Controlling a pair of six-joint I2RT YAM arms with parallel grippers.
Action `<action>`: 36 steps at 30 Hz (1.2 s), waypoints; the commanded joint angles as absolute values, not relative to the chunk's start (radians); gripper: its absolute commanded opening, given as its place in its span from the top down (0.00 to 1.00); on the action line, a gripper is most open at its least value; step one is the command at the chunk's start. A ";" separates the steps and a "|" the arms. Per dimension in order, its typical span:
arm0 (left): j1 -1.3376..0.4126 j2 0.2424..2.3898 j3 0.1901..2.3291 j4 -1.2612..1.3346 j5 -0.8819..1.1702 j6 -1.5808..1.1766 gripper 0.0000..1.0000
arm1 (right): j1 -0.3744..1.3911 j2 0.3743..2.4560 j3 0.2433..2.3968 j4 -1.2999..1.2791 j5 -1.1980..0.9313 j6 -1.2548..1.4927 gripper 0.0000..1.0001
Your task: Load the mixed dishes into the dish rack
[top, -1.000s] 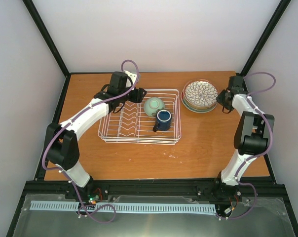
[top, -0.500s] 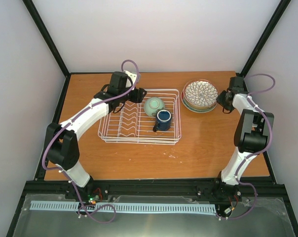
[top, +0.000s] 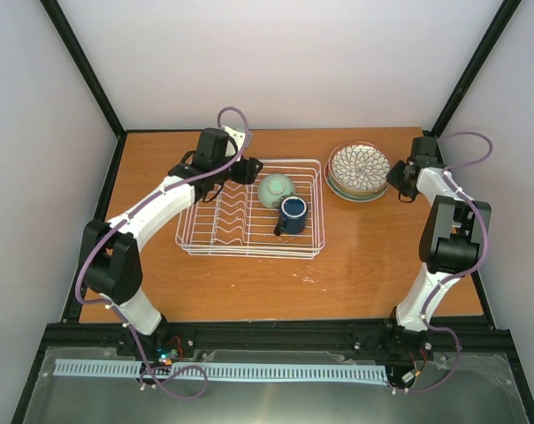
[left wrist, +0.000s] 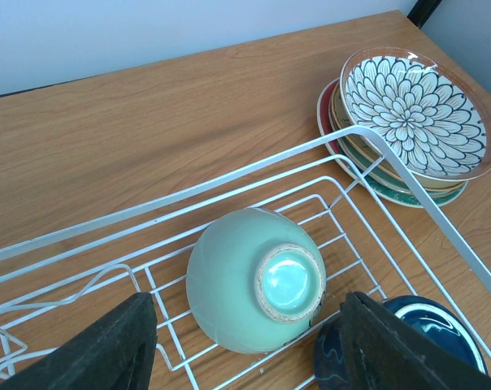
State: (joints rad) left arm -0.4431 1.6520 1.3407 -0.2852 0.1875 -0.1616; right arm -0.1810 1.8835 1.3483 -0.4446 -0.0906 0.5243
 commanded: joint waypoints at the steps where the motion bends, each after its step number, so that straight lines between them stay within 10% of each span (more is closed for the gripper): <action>1: -0.438 1.647 1.375 -0.269 0.185 -0.153 0.37 | -0.188 1.861 1.373 -0.433 -0.124 0.540 0.69; 22: -0.440 1.653 1.383 -0.273 0.175 -0.147 0.38 | -0.186 1.993 1.449 -0.428 -0.240 0.551 0.74; 36: -0.439 1.658 1.385 -0.271 0.173 -0.146 0.38 | -0.183 1.978 1.447 -0.414 -0.259 0.535 0.97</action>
